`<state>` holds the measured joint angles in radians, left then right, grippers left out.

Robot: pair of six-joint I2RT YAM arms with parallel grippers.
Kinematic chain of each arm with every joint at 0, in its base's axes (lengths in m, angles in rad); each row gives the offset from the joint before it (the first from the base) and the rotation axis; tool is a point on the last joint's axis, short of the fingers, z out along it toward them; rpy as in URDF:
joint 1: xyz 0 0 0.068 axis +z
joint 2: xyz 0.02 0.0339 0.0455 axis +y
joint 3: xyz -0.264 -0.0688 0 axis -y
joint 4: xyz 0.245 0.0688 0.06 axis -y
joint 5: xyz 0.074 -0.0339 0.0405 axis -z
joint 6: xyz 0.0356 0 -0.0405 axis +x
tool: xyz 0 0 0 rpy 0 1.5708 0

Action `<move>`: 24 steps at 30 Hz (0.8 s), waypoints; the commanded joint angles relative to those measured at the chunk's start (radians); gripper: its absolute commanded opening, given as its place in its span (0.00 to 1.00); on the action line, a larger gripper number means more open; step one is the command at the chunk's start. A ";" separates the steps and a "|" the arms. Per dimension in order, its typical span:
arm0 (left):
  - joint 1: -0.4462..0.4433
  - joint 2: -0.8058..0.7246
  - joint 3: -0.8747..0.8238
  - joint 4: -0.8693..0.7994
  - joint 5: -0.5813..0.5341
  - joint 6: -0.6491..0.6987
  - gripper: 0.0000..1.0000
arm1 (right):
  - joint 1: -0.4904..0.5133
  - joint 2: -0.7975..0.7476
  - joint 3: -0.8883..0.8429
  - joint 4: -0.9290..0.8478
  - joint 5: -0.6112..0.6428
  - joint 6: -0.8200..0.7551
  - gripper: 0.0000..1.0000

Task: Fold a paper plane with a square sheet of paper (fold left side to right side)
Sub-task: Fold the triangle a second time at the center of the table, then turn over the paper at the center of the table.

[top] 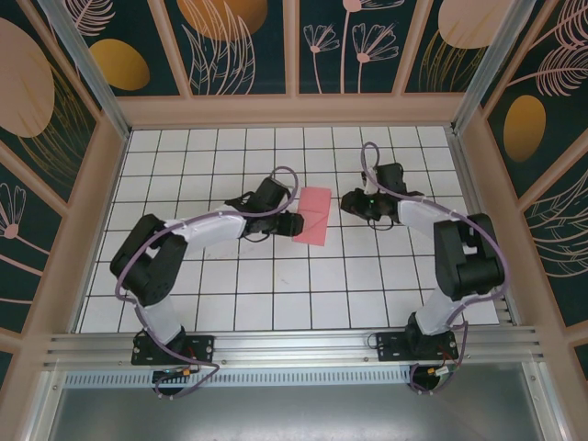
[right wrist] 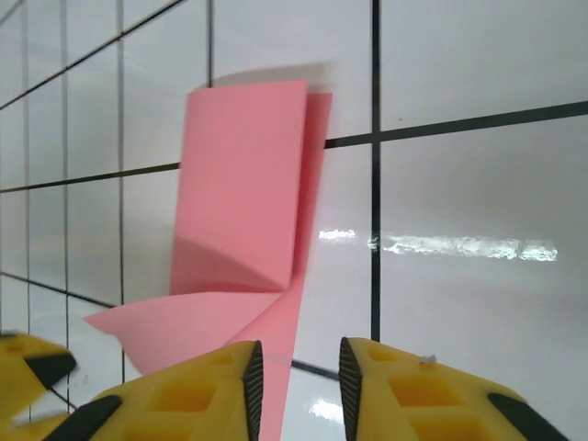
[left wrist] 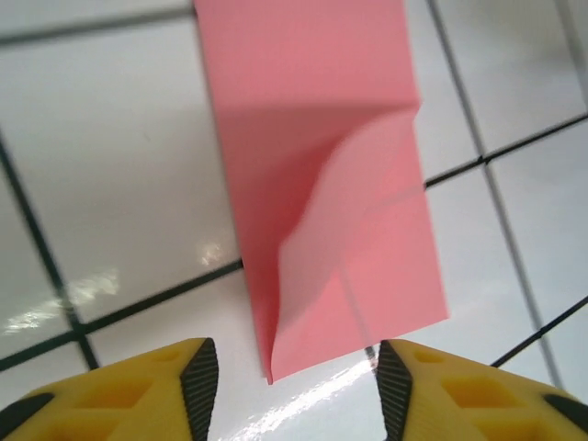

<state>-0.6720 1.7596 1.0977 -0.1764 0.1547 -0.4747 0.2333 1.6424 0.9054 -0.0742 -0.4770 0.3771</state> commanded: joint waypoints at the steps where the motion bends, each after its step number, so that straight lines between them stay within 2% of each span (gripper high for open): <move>1: 0.044 -0.019 0.012 -0.026 0.038 0.028 0.55 | -0.005 -0.061 -0.085 0.069 -0.044 -0.004 0.36; 7: 0.058 0.086 0.085 0.000 0.139 0.073 0.57 | -0.005 -0.107 -0.188 0.146 -0.081 0.032 0.43; 13: 0.058 0.178 0.142 0.046 0.244 0.070 0.56 | -0.005 -0.112 -0.215 0.156 -0.087 0.034 0.46; 15: 0.058 0.203 0.158 0.046 0.240 0.073 0.50 | -0.004 -0.110 -0.220 0.159 -0.090 0.038 0.47; 19: 0.058 0.233 0.187 0.040 0.229 0.080 0.30 | 0.001 -0.104 -0.221 0.179 -0.105 0.051 0.47; 24: 0.059 0.172 0.154 0.067 0.222 0.069 0.14 | 0.007 -0.078 -0.215 0.246 -0.160 0.085 0.46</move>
<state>-0.6117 1.9789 1.2549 -0.1463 0.3630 -0.4118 0.2321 1.5627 0.6971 0.0952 -0.5812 0.4335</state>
